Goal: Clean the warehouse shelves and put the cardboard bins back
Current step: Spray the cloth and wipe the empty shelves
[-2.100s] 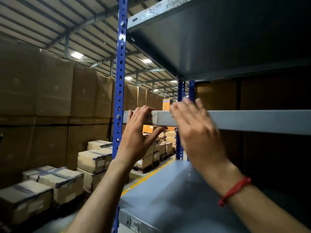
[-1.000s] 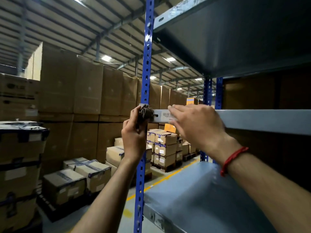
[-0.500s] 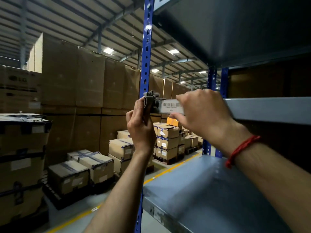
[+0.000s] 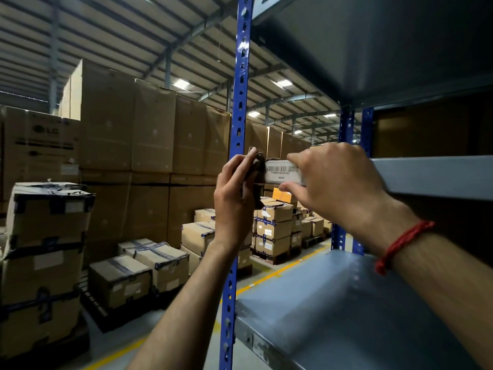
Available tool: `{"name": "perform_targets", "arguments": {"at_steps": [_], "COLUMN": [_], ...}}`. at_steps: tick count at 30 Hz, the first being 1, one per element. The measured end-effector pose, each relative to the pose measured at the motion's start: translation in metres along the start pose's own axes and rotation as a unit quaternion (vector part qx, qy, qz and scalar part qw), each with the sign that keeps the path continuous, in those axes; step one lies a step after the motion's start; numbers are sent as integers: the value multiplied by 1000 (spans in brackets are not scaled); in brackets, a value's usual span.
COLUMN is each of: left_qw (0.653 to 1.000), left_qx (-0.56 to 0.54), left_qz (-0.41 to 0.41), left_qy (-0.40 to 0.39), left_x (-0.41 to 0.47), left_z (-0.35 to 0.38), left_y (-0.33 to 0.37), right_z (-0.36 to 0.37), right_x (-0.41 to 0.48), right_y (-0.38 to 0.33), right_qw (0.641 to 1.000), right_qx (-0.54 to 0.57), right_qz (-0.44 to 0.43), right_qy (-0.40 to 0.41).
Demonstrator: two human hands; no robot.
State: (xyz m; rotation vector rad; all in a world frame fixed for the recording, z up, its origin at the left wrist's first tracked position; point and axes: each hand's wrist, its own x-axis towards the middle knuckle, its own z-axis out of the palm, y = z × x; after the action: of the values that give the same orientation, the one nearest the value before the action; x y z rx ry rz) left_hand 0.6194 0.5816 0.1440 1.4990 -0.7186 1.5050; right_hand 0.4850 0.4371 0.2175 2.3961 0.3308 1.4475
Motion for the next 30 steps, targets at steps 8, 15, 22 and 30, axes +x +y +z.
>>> {"name": "perform_targets", "arguments": {"at_steps": [8, 15, 22, 30], "left_qw": [990, 990, 990, 994], "left_qx": [49, 115, 47, -68], "left_qz": [-88, 73, -5, -59], "left_qy": [99, 41, 133, 60], "left_x": [4, -38, -7, 29], "left_z": [22, 20, 5, 17], "left_y": [1, -25, -21, -21], "right_z": [-3, 2, 3, -2], "right_x": [-2, -3, -4, -2], "right_y": [-2, -1, -3, 3], "right_qw": [1000, 1000, 1000, 1000], "right_qx": [2, 9, -11, -10], "right_qz": [-5, -3, -5, -28], "right_qy": [-2, 10, 13, -4]}}
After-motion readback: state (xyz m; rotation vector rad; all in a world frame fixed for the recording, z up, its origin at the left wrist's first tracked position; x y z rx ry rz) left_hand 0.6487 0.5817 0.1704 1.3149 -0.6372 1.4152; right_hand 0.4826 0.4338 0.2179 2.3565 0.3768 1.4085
